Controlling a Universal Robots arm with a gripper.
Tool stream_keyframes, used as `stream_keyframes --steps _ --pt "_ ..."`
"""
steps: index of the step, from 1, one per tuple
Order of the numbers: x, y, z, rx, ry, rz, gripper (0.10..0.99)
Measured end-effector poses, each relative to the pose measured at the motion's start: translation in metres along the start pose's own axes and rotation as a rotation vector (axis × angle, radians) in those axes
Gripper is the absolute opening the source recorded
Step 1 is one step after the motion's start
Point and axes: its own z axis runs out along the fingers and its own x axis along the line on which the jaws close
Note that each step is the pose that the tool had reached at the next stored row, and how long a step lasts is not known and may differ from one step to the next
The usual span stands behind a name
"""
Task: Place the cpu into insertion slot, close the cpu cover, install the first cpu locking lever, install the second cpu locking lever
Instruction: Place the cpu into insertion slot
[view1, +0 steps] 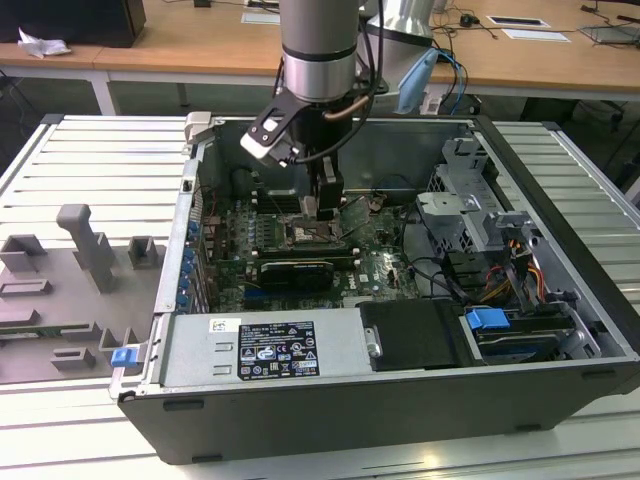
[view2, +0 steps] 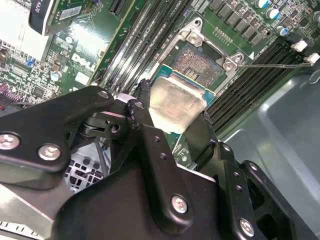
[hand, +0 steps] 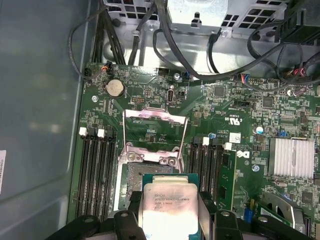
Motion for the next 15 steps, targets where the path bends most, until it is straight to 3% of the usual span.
stream_keyframes --steps 15 --pt "-0.0001 -0.0005 0.0062 0.0 0.0 0.0 0.529"
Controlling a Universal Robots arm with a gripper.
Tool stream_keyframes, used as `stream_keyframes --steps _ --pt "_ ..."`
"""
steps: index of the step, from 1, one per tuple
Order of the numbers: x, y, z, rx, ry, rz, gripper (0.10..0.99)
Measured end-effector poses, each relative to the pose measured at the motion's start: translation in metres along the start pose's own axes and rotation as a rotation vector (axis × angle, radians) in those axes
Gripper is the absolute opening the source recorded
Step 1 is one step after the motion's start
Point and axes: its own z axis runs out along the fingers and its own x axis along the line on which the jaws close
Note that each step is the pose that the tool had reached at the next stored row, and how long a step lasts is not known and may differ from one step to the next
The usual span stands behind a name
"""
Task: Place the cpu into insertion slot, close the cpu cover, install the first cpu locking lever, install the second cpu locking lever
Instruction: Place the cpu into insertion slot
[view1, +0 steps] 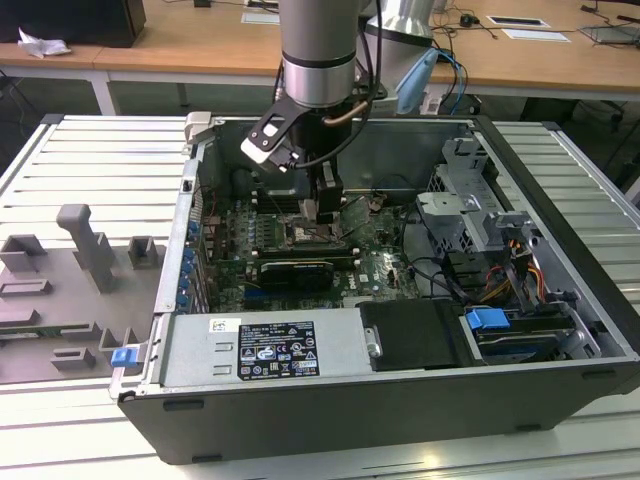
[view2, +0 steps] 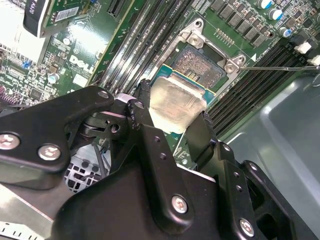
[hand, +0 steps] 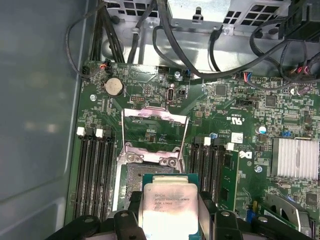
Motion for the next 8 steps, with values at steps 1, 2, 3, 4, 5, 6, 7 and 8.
stream_keyframes --steps 1,2,3,4,5,6,7,8 --pt "0.0001 0.0 0.0004 0.0 0.0 0.0 0.529" --pt "0.0006 -0.0001 0.0008 0.0 -0.0004 0.001 0.529" --pt "0.0021 0.0 0.0015 0.0 -0.0009 0.001 0.529" --pt "0.0058 0.0003 0.0027 0.0 -0.0027 0.0 0.529" --pt "0.008 0.0004 0.0036 0.0 -0.003 0.001 0.529" --pt "0.009 0.0004 0.0045 0.0 -0.0031 0.002 0.529" --pt "0.0094 0.0003 0.0054 0.0 -0.0031 0.002 0.529" --pt "0.0107 0.0003 0.0068 0.0 -0.0033 0.003 0.529"
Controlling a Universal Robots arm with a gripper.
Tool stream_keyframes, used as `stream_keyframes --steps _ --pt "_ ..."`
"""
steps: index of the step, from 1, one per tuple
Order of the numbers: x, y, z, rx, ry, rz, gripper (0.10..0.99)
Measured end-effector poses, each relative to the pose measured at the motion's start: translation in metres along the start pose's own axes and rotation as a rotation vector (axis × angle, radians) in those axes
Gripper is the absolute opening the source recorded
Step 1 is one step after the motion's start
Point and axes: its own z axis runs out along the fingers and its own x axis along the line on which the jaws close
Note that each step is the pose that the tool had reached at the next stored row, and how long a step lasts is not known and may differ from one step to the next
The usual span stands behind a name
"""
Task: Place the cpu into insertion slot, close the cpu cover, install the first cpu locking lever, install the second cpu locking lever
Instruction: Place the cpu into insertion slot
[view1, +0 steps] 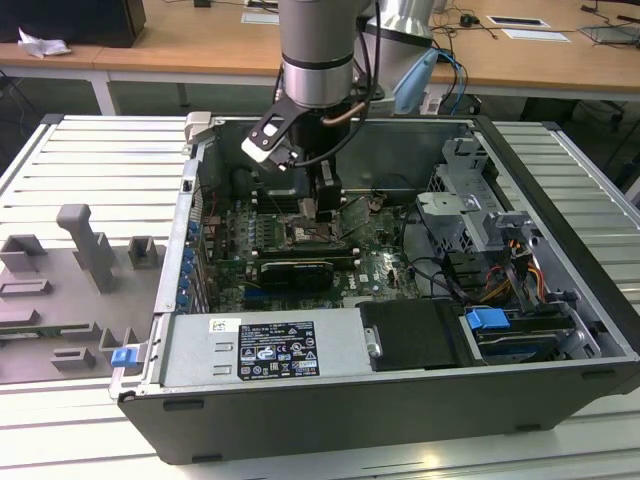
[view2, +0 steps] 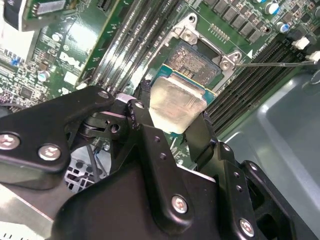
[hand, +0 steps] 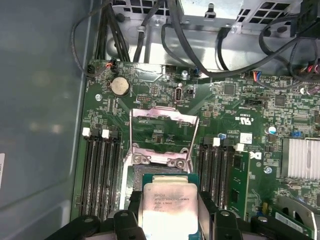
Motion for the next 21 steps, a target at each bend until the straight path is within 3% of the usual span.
stream_keyframes --steps 5,21 --pt "0.0076 0.0 0.0075 0.001 -0.004 0.014 0.529" --pt "0.0076 -0.0008 0.0164 0.0 -0.0098 0.077 0.529"
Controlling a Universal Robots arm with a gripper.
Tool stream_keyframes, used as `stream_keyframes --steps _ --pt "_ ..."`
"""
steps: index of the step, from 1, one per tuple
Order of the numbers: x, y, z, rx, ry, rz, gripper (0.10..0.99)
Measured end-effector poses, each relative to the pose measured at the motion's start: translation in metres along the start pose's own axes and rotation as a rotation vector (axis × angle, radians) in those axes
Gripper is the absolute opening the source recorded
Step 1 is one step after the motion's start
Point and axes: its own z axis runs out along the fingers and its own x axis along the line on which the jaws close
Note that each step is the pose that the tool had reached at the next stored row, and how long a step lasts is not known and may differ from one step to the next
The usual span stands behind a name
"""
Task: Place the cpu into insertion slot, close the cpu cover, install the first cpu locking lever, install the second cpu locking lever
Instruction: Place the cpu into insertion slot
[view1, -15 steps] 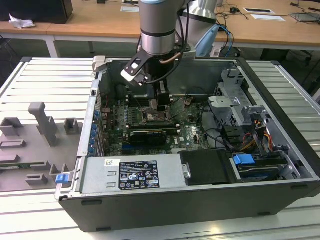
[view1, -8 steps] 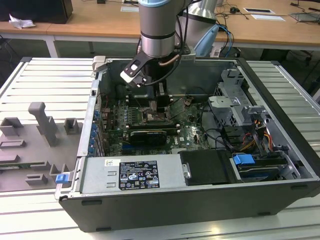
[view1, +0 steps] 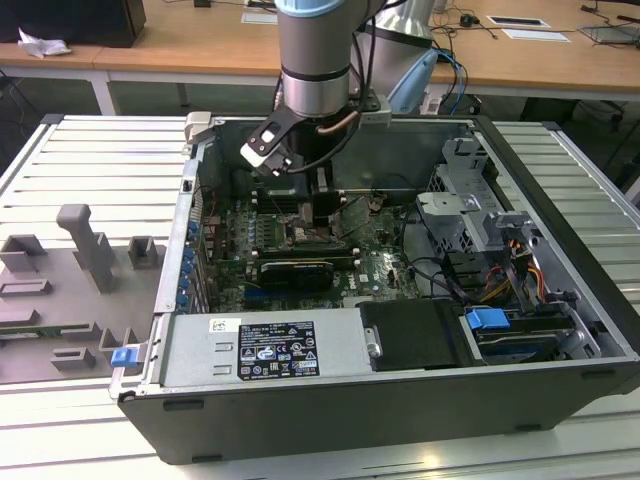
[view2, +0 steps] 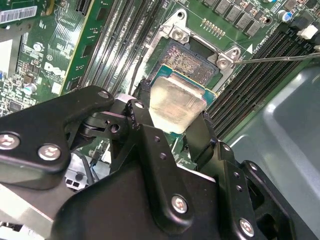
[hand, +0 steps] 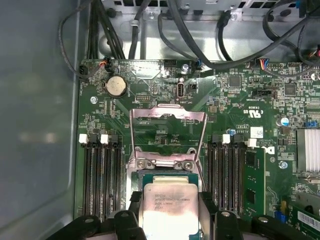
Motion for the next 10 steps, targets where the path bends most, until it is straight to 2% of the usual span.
stream_keyframes --steps 10 --pt "0.0 -0.0008 0.0061 -0.002 -0.0054 0.038 0.529"
